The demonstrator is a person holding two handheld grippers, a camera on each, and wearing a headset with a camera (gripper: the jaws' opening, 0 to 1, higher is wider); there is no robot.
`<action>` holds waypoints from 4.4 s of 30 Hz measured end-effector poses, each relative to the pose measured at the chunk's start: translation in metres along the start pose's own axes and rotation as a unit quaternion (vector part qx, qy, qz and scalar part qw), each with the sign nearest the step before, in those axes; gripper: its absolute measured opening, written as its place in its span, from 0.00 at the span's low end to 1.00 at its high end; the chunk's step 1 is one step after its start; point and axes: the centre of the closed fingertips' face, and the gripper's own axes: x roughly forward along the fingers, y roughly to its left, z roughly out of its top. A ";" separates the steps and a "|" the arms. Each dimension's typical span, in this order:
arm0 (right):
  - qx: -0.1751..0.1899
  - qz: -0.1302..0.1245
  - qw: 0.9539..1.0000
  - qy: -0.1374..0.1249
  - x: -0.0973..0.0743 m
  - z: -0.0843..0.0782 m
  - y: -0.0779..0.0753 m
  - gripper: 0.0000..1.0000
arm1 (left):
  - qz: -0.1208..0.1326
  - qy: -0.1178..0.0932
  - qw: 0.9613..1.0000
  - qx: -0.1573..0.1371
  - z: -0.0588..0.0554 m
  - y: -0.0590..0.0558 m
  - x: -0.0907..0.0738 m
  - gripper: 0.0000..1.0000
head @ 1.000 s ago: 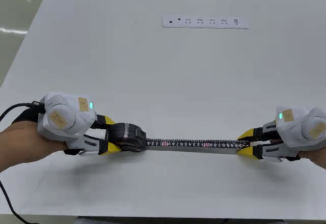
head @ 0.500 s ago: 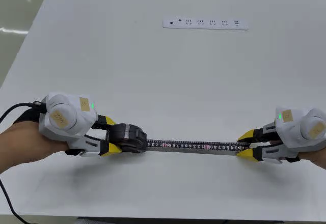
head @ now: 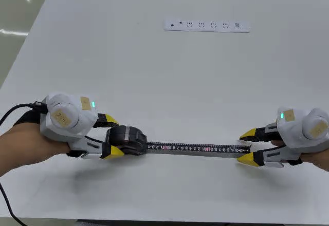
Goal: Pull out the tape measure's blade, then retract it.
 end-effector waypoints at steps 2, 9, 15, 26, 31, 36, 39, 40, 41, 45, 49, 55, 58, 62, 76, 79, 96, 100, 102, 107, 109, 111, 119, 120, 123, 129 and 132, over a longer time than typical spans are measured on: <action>0.005 -0.002 1.000 0.000 -0.001 -0.001 0.000 0.36 | -0.001 -0.004 1.000 -0.008 0.002 0.000 -0.001 0.44; 0.009 -0.012 1.000 0.004 -0.009 0.000 0.003 0.41 | 0.002 -0.011 1.000 -0.014 0.012 -0.004 -0.008 0.49; 0.017 -0.026 1.000 -0.001 -0.017 0.006 0.004 0.47 | 0.003 -0.022 0.999 -0.034 0.017 -0.009 -0.015 0.56; 0.034 -0.052 0.998 -0.011 -0.028 0.017 0.007 0.57 | 0.033 -0.032 0.997 -0.066 0.013 -0.012 -0.026 0.67; 0.044 -0.070 0.996 -0.034 -0.034 0.029 0.007 0.63 | 0.051 -0.048 0.993 -0.093 0.015 -0.012 -0.033 0.68; 0.049 -0.080 0.995 -0.032 -0.036 0.027 0.010 0.68 | 0.070 -0.064 0.990 -0.103 0.016 -0.015 -0.039 0.72; 0.054 -0.084 0.995 -0.031 -0.038 0.025 0.013 0.71 | 0.077 -0.072 0.988 -0.116 0.016 -0.017 -0.042 0.75; 0.059 -0.085 0.994 -0.030 -0.038 0.023 0.014 0.72 | 0.082 -0.075 0.986 -0.120 0.015 -0.018 -0.043 0.75; 0.065 -0.085 0.994 -0.029 -0.039 0.021 0.015 0.72 | 0.086 -0.077 0.985 -0.125 0.014 -0.019 -0.044 0.76; 0.077 -0.095 0.992 -0.033 -0.042 0.014 0.017 0.75 | 0.097 -0.096 0.979 -0.154 0.009 -0.024 -0.047 0.78; 0.098 -0.106 0.989 -0.039 -0.044 0.008 0.017 0.78 | 0.116 -0.096 0.975 -0.164 0.002 -0.025 -0.050 0.80; 0.122 -0.123 0.984 -0.050 -0.048 0.004 0.016 0.81 | 0.134 -0.111 0.964 -0.202 -0.004 -0.024 -0.057 0.84; 0.131 -0.130 0.981 -0.056 -0.051 0.003 0.016 0.83 | 0.142 -0.114 0.961 -0.210 -0.006 -0.024 -0.061 0.85; 0.139 -0.144 0.978 -0.057 -0.053 -0.002 0.019 0.87 | 0.148 -0.124 0.956 -0.220 -0.007 -0.026 -0.065 0.85; 0.176 -0.155 0.967 -0.100 -0.065 -0.006 0.035 0.91 | 0.181 -0.152 0.938 -0.254 -0.018 -0.031 -0.076 0.88; 0.178 -0.156 0.966 -0.104 -0.066 -0.006 0.039 0.91 | 0.182 -0.154 0.936 -0.260 -0.021 -0.035 -0.077 0.90; 0.199 -0.166 0.961 -0.101 -0.073 -0.021 0.051 0.92 | 0.203 -0.178 0.917 -0.293 -0.034 -0.043 -0.092 0.91; 0.202 -0.169 0.959 -0.103 -0.074 -0.021 0.051 0.92 | 0.205 -0.183 0.914 -0.298 -0.032 -0.041 -0.092 0.91; 0.200 -0.170 0.960 -0.101 -0.074 -0.020 0.051 0.92 | 0.204 -0.182 0.915 -0.298 -0.032 -0.042 -0.091 0.91; 0.200 -0.168 0.960 -0.099 -0.073 -0.022 0.052 0.92 | 0.201 -0.177 0.917 -0.295 -0.032 -0.044 -0.089 0.91; 0.200 -0.169 0.960 -0.100 -0.073 -0.022 0.051 0.92 | 0.200 -0.177 0.917 -0.295 -0.031 -0.043 -0.088 0.91; 0.201 -0.167 0.960 -0.100 -0.073 -0.022 0.052 0.92 | 0.201 -0.176 0.918 -0.293 -0.031 -0.043 -0.089 0.91; 0.200 -0.168 0.960 -0.101 -0.073 -0.023 0.052 0.92 | 0.201 -0.179 0.917 -0.294 -0.030 -0.043 -0.089 0.91; 0.201 -0.167 0.960 -0.101 -0.074 -0.023 0.052 0.92 | 0.201 -0.177 0.918 -0.293 -0.031 -0.044 -0.088 0.91; 0.201 -0.169 0.960 -0.101 -0.074 -0.024 0.051 0.92 | 0.201 -0.178 0.918 -0.293 -0.030 -0.045 -0.088 0.91; 0.202 -0.168 0.959 -0.102 -0.074 -0.026 0.051 0.92 | 0.199 -0.179 0.917 -0.294 -0.030 -0.045 -0.088 0.91; 0.201 -0.169 0.959 -0.102 -0.074 -0.026 0.050 0.92 | 0.198 -0.179 0.917 -0.296 -0.030 -0.045 -0.087 0.91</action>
